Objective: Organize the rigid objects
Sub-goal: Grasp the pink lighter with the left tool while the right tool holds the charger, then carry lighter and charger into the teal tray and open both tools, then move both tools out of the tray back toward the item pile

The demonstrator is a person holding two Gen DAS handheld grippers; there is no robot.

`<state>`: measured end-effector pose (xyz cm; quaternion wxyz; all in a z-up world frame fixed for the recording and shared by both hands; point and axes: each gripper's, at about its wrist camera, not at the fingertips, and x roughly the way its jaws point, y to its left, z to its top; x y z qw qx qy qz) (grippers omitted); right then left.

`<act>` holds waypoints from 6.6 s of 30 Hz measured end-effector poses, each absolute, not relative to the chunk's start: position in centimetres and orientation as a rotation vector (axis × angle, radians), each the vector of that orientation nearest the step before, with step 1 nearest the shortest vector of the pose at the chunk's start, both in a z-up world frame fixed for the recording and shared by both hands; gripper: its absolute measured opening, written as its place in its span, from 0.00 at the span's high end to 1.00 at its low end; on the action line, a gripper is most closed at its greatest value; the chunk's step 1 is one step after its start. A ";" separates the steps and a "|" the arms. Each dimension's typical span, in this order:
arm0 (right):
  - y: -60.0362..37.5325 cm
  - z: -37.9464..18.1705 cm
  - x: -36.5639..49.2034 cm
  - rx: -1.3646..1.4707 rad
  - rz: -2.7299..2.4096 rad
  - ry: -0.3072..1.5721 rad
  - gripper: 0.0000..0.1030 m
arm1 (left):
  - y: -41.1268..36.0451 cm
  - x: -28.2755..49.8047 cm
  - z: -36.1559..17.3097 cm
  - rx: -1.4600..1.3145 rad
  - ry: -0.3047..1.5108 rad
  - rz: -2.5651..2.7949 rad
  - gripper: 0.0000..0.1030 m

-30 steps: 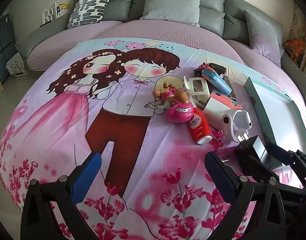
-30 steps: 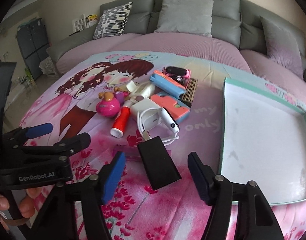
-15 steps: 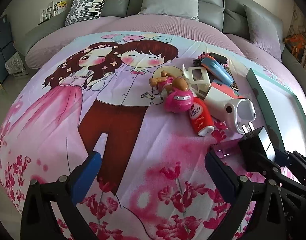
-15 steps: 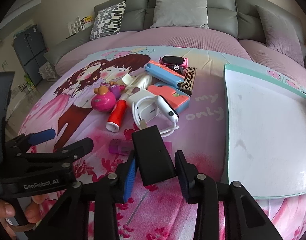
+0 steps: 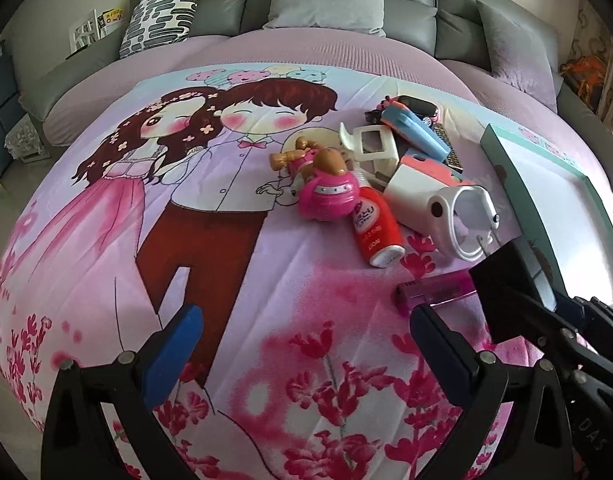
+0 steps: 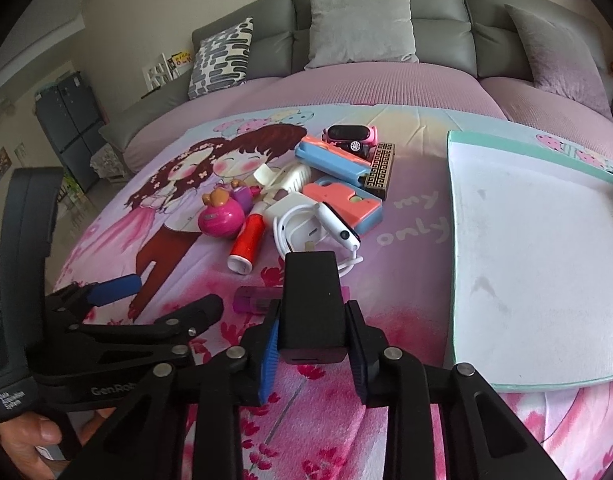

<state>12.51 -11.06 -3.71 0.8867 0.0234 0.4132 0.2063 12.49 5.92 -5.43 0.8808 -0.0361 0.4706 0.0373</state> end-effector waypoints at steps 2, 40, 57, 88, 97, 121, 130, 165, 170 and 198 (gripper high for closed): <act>-11.2 -3.2 12.3 0.052 0.432 0.838 0.69 | 5.7 12.4 -5.4 -0.070 0.978 0.076 0.00; -18.8 1.5 11.1 0.072 0.221 0.686 0.69 | -2.6 16.6 -6.7 -0.040 1.099 0.068 0.14; -19.1 1.8 11.4 0.087 0.213 0.693 0.69 | -0.8 15.0 -5.4 -0.075 1.082 0.055 0.20; -33.9 3.2 20.2 0.149 -0.267 0.737 0.69 | -14.9 24.9 1.5 -0.094 0.891 -0.132 0.20; -34.9 -0.3 21.3 0.166 -0.285 0.848 0.69 | -16.5 25.8 -1.8 -0.062 0.965 -0.145 0.20; -36.1 0.4 21.0 0.192 -0.320 0.824 0.39 | -15.7 25.3 -1.6 -0.078 0.978 -0.130 0.20; -36.4 0.8 20.7 0.199 -0.335 0.793 0.18 | -13.9 25.0 0.1 -0.104 0.918 -0.070 0.04; -30.7 2.5 21.3 0.093 -0.208 0.712 0.00 | -4.5 22.7 3.7 -0.096 0.742 0.201 0.00; -27.5 3.1 21.5 0.089 -0.113 0.706 0.00 | -0.7 21.3 4.7 -0.128 0.717 0.263 0.00; -11.5 -0.6 21.5 -0.032 0.279 0.811 0.01 | 9.6 21.0 -1.6 -0.356 0.997 0.388 0.00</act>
